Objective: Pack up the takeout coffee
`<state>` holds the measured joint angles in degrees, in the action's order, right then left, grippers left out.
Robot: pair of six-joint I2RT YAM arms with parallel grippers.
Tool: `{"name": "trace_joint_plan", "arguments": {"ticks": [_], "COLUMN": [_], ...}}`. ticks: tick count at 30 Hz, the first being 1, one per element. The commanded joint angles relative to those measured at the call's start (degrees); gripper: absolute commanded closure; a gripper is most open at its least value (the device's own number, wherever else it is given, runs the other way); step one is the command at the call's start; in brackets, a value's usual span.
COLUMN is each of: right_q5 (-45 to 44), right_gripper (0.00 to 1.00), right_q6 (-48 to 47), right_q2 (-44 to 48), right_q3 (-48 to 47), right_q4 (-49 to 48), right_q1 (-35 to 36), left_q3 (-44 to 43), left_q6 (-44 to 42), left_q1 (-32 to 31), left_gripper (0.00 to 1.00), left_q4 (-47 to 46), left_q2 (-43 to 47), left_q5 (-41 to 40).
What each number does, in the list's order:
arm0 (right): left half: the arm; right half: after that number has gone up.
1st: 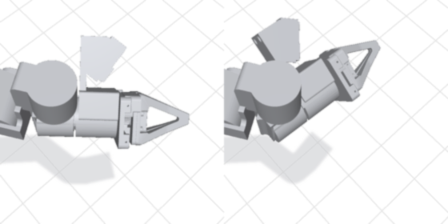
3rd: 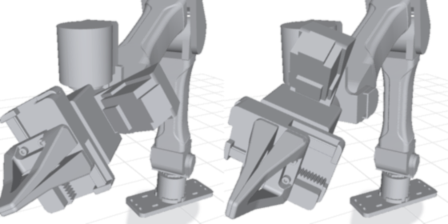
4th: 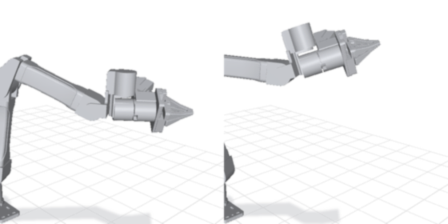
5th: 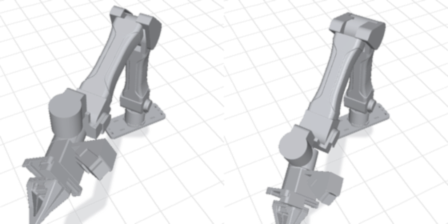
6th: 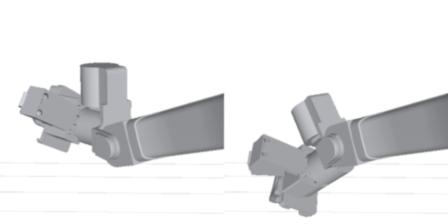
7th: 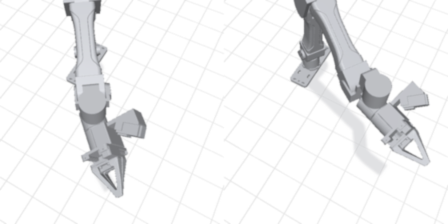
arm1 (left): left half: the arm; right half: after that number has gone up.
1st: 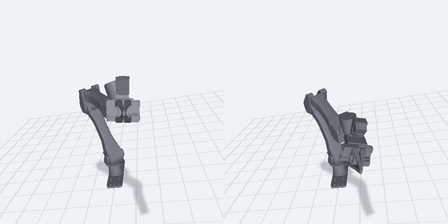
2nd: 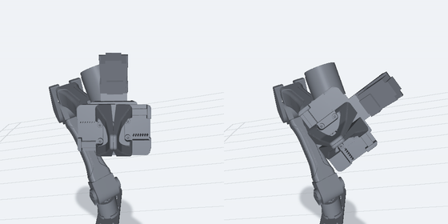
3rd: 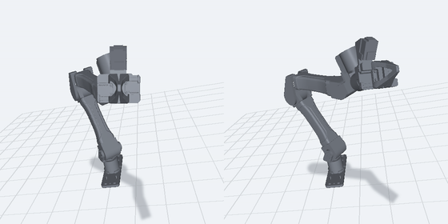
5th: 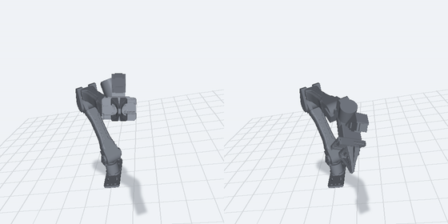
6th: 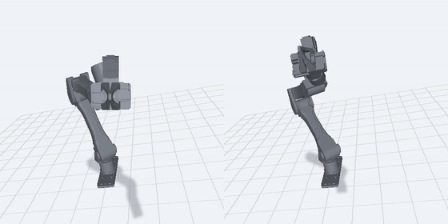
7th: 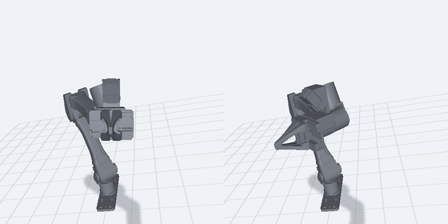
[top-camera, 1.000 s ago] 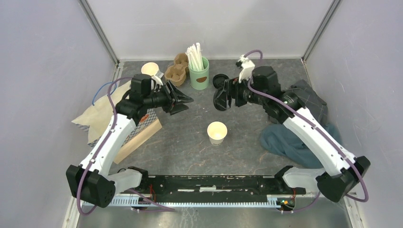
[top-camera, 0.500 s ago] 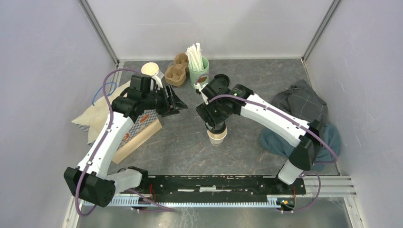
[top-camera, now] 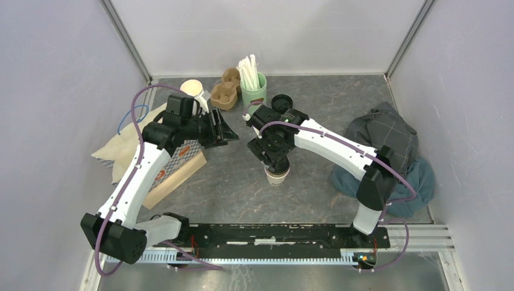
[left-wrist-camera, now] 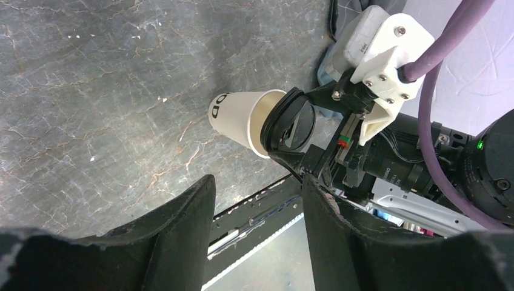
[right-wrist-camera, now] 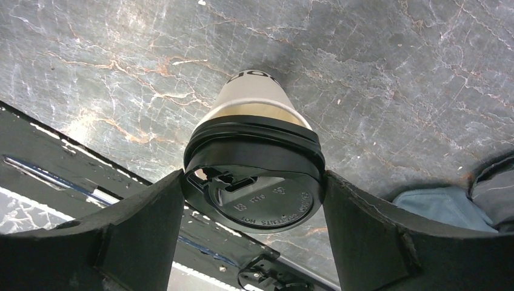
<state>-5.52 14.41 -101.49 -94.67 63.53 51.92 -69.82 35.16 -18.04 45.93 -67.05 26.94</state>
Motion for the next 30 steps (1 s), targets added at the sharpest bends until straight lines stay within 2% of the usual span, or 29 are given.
{"name": "trace_joint_plan", "arguments": {"ticks": [1, 30], "right_q5": [-1.66, -0.01], "right_gripper": [0.16, 0.13], "right_q6": [-1.32, -3.12], "right_q2": [-0.46, -0.89], "right_q3": [-2.11, 2.29], "right_q4": [1.76, -1.34], "right_q1": [0.18, 0.17], "left_q3": [-2.68, -3.04], "left_q6": [-2.63, -2.46], "left_q1": [-0.33, -0.39], "left_gripper": [0.38, 0.38], "left_q4": [-0.12, -0.08], "left_q2": [-0.52, -1.95], "left_q5": [-0.48, 0.74]}}
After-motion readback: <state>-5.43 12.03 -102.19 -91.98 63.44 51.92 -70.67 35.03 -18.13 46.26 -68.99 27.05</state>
